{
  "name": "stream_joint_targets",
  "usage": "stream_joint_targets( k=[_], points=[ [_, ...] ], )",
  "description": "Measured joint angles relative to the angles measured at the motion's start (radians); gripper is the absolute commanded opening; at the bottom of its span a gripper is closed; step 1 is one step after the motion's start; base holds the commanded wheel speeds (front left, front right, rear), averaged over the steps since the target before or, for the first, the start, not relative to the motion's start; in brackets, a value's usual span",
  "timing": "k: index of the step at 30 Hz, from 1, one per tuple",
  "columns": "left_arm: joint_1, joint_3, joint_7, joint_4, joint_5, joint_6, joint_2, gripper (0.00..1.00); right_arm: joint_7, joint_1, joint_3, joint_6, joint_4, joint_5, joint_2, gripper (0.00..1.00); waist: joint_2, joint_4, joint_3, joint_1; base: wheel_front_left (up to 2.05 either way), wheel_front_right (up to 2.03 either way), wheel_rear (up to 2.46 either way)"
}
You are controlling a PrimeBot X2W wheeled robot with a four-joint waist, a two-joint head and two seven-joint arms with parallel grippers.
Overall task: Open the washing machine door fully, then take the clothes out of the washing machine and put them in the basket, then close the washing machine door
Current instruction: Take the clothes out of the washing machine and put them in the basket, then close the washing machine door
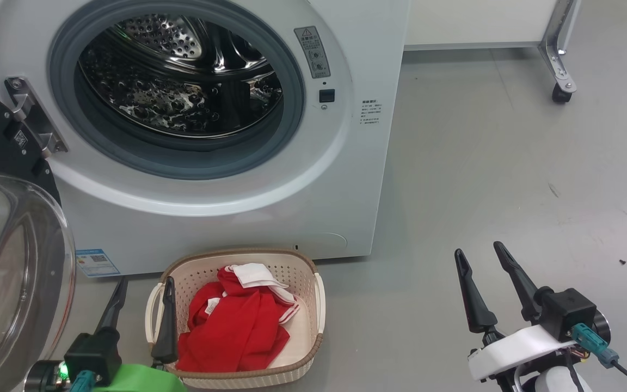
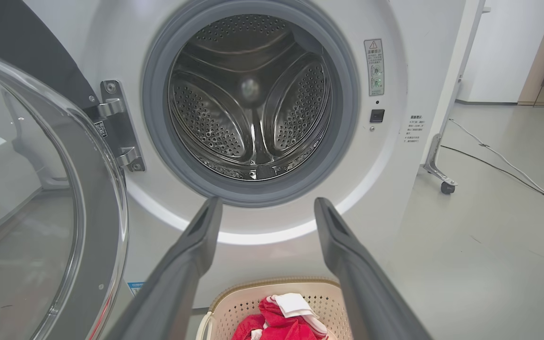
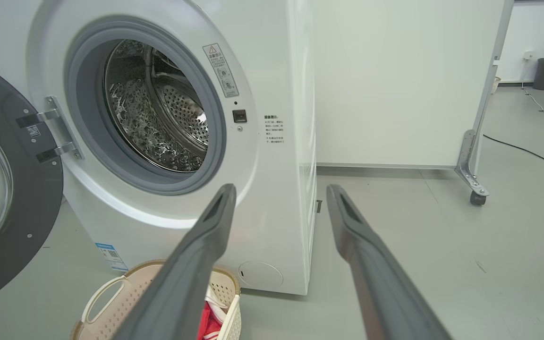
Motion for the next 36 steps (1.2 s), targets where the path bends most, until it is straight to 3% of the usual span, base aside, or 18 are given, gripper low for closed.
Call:
stream_joint_targets(
  k=[36],
  points=[
    [0.097, -0.01, 0.068, -0.167, 0.012, 0.034, 0.003, 1.0, 0.0, 0.02, 0.001, -0.015, -0.032, 0.0, 0.0, 1.0, 0.0, -0.003, 0.011, 0.0, -0.01, 0.01, 0.0]
  ],
)
